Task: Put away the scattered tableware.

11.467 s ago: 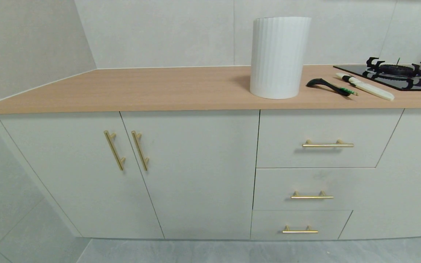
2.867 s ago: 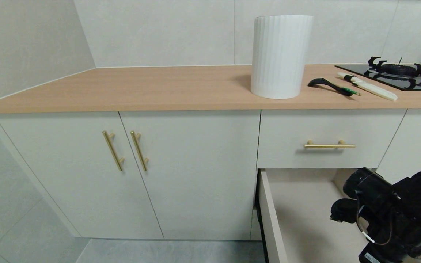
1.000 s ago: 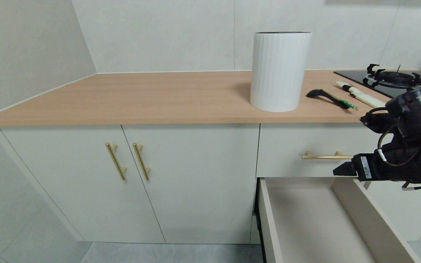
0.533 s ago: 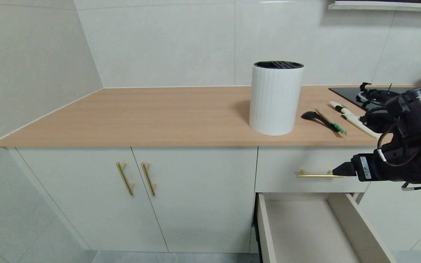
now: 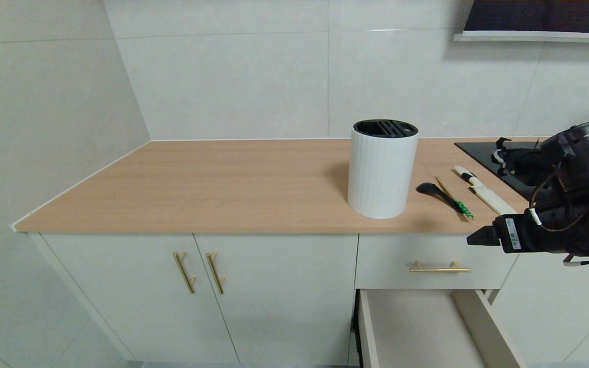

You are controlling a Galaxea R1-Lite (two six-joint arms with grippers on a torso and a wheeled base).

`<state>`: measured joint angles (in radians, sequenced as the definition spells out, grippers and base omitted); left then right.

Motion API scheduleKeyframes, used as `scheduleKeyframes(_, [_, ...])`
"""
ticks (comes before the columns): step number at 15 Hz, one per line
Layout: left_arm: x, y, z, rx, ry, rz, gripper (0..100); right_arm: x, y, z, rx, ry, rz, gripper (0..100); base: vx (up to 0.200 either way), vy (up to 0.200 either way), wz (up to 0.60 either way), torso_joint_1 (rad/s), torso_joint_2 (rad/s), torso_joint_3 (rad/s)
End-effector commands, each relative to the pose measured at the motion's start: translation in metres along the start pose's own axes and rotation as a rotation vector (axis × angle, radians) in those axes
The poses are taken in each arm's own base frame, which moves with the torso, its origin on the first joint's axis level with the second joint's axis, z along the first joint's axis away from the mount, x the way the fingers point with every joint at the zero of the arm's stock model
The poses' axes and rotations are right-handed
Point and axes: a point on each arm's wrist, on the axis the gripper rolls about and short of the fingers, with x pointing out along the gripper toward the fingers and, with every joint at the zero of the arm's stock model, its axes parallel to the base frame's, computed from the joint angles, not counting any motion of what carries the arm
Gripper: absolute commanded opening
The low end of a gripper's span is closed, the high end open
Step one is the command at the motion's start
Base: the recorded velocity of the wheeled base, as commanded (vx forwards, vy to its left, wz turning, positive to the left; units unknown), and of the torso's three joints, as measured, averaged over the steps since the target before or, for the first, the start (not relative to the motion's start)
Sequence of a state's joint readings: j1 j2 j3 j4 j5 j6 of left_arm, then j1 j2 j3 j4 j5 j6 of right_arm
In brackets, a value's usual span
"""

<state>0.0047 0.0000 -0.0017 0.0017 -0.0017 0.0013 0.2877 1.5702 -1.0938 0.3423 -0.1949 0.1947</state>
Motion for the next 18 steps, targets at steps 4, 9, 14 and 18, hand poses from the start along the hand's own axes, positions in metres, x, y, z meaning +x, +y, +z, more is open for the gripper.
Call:
scheduleKeyframes(4, [0.000,0.000,0.000,0.000,0.002,0.000,100,0.012,-0.001,0.010,-0.020,-0.051,-0.004,100,0.000,0.000,0.00,0.071,-0.15,-0.089])
scheduleKeyframes(9, [0.000,0.000,0.000,0.000,0.002,0.000,100,0.083,-0.014,0.056,-0.029,-0.191,-0.058,100,0.000,0.000,0.00,0.000,0.00,0.000])
scheduleKeyframes(14, [0.000,0.000,0.000,0.000,0.002,0.002,100,0.124,-0.027,0.058,0.025,-0.146,-0.064,100,0.000,0.000,0.00,0.000,0.00,0.000])
scheduleKeyframes(18, [0.000,0.000,0.000,0.000,0.000,0.000,100,0.140,-0.027,0.056,0.031,-0.125,-0.067,100,0.000,0.000,0.00,0.000,0.00,0.000])
